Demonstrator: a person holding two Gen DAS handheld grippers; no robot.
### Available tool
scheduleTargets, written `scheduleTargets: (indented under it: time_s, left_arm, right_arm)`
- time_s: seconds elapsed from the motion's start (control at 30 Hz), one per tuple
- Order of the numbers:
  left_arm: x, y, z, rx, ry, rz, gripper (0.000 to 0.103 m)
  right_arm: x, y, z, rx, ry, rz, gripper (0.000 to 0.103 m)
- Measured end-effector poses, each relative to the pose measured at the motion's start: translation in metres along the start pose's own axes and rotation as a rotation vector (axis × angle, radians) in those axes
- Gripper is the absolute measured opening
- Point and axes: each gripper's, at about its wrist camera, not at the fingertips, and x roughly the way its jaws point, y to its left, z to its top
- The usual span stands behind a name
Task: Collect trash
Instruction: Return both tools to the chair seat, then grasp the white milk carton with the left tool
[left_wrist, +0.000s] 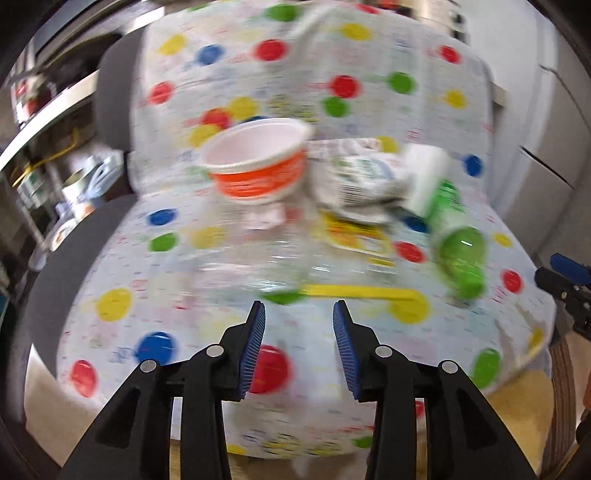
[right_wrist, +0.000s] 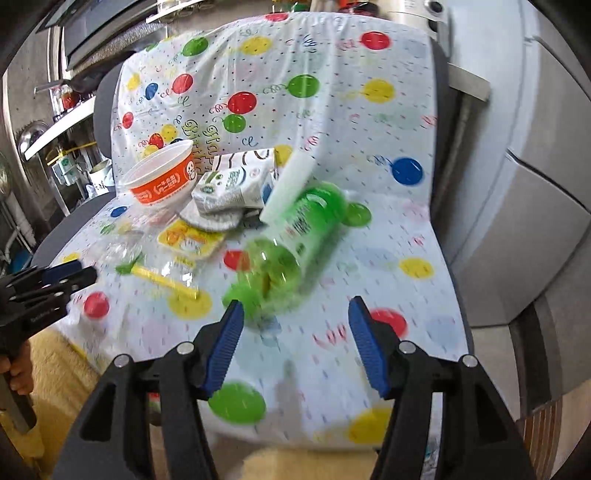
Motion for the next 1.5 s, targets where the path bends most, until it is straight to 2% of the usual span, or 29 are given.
scheduleTargets:
  time_s: [0.07,0.23,0.27,0.3,0.33,0.5,0.53,0.67,0.77,0.87,0.93,1.03,1.07,1.2,1.27,1.3,1.37,1.5]
  left_arm:
    - [0.005,0.016,0.005,-0.023,0.01,0.013,0.041]
    - [0.015,0.039,0.023,-0.049,0.011,0.033,0.051]
    - [0.017,0.041,0.027,-0.052,0.01,0.035,0.051]
    - [0.02,0.043,0.031,-0.052,0.009,0.036,0.052]
    - [0.022,0.045,0.034,-0.053,0.009,0.036,0.052]
    - [0.036,0.054,0.044,-0.057,0.02,0.043,0.052]
    - [0.038,0.056,0.045,-0.06,0.022,0.044,0.052]
    - [0.047,0.062,0.046,-0.071,0.031,0.04,0.052]
    - [0.052,0.064,0.045,-0.071,0.041,0.039,0.052]
    - [0.053,0.066,0.044,-0.073,0.045,0.045,0.052]
    - [0.052,0.067,0.045,-0.075,0.042,0.052,0.052]
    - [0.049,0.068,0.046,-0.078,0.036,0.059,0.052]
    - [0.048,0.068,0.045,-0.077,0.035,0.061,0.052]
    - [0.047,0.066,0.045,-0.074,0.038,0.066,0.052]
    - [0.048,0.065,0.046,-0.077,0.04,0.067,0.052]
    - [0.049,0.065,0.046,-0.078,0.042,0.068,0.052]
    - [0.049,0.065,0.045,-0.079,0.046,0.073,0.052]
    - [0.045,0.065,0.044,-0.074,0.041,0.08,0.052]
  right_arm:
    - [0.009,0.006,0.012,-0.003,-0.003,0.001,0.059]
    - [0.043,0.024,0.048,-0.03,-0.006,0.05,0.06]
    - [0.053,0.031,0.056,-0.044,-0.01,0.059,0.063]
    - [0.059,0.037,0.062,-0.057,-0.014,0.065,0.071]
    - [0.066,0.042,0.068,-0.07,-0.02,0.069,0.072]
    - [0.109,0.06,0.1,-0.086,0.018,0.065,0.069]
    - [0.115,0.059,0.105,-0.075,0.024,0.061,0.065]
    - [0.138,0.048,0.123,0.016,0.067,0.078,0.062]
    - [0.152,0.044,0.125,0.072,0.136,0.129,0.062]
    - [0.149,0.054,0.116,0.065,0.19,0.212,0.054]
    - [0.136,0.068,0.107,0.022,0.221,0.295,0.052]
    - [0.112,0.096,0.091,-0.123,0.265,0.39,0.052]
    - [0.105,0.101,0.089,-0.159,0.257,0.381,0.052]
    - [0.088,0.102,0.103,-0.251,0.134,0.194,0.052]
    - [0.101,0.093,0.117,-0.198,0.118,0.146,0.052]
    - [0.113,0.085,0.125,-0.144,0.125,0.157,0.052]
    - [0.132,0.074,0.133,-0.085,0.143,0.204,0.052]
    - [0.169,0.062,0.13,0.042,0.251,0.298,0.052]
